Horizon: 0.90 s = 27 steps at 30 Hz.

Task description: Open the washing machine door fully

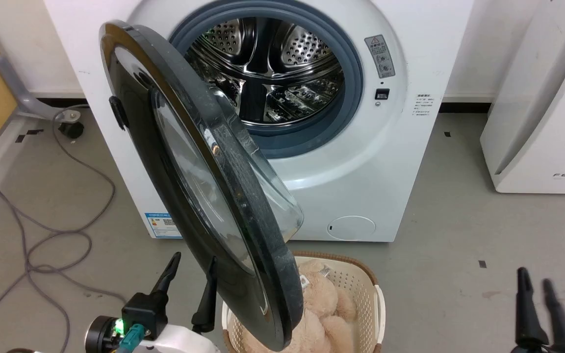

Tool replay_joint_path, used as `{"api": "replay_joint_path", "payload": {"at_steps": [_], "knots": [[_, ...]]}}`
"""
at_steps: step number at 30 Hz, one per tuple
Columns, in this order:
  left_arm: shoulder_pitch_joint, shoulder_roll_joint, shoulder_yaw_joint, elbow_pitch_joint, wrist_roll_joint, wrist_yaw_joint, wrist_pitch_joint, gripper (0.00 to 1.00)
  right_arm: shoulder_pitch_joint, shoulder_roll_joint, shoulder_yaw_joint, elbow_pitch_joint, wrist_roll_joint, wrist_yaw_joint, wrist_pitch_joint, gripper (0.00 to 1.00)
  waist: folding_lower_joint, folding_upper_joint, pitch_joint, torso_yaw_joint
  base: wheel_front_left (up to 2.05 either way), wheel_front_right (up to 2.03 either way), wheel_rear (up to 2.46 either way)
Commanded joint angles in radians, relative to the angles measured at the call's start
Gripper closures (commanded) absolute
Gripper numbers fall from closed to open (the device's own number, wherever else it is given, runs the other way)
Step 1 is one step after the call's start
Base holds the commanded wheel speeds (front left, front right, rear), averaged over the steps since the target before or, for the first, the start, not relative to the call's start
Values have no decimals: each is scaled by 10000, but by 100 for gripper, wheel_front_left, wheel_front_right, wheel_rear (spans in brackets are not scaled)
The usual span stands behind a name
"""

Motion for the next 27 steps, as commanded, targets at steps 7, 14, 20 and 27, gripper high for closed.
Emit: {"api": "replay_joint_path", "payload": {"at_steps": [7, 14, 20, 27], "knots": [[86, 70, -20, 73, -136, 36, -34, 0, 577, 555, -1041, -1781, -4518, 10, 633, 0, 1, 0, -61, 83, 0, 0, 0], [123, 77, -37, 99, -205, 81, -39, 0, 1220, 588, -513, -2325, -6055, 10, 1551, 0, 1, 0, -39, 159, 0, 0, 0], [166, 114, -31, 93, -256, 121, -42, 0, 1289, 590, -287, -2397, -5937, 10, 1636, 0, 1, 0, -17, 138, 0, 0, 0], [189, 139, -70, 111, -324, 135, -30, 0, 1291, 590, -224, -2493, -5820, 10, 1671, 0, 1, 0, -7, 105, 0, 0, 0]]}}
